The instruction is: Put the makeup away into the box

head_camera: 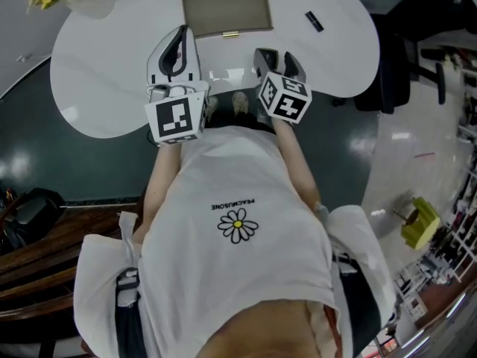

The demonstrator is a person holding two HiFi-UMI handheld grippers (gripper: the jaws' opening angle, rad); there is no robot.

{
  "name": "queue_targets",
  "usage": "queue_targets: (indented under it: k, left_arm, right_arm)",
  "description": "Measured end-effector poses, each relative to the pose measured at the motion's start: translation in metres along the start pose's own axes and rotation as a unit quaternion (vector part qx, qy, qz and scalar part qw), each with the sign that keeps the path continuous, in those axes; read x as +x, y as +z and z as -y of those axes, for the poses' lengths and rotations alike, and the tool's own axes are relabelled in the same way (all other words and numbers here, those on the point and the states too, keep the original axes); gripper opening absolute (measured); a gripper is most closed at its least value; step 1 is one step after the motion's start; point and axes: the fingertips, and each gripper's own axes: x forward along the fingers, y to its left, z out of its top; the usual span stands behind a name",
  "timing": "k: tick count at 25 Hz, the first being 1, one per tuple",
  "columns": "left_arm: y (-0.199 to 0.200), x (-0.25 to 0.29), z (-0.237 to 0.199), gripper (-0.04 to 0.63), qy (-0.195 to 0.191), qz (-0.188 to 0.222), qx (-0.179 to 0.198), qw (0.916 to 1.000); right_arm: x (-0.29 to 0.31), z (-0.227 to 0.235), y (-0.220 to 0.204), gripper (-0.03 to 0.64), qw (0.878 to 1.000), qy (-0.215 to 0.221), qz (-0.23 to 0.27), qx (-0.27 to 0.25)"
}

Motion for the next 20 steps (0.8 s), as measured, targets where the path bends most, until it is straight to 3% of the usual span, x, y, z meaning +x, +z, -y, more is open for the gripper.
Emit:
queue_targets:
  k: [8, 15, 20]
  left_arm:
    - [-0.006, 0.003, -0.001, 0.02, 0.0, -0.011, -0.001, 0.9999]
    - [-0.012, 0.001, 0.0, 0.02, -0.004, -0.018, -0.001, 0.9998]
    - [-0.014, -0.001, 0.0, 0.02, -0.002, -0.022, -0.003, 0.9998]
  right_arm:
    - [0.015, 0.006, -0.033, 0.314, 0.998, -0.018, -0.058, 0.019]
    - [0.026, 0.008, -0.058, 0.314, 0.993, -0.043, -0.106, -0.021]
    - [0.029, 0.014, -0.065, 0.313, 0.992, -0.066, -0.101, -0.035]
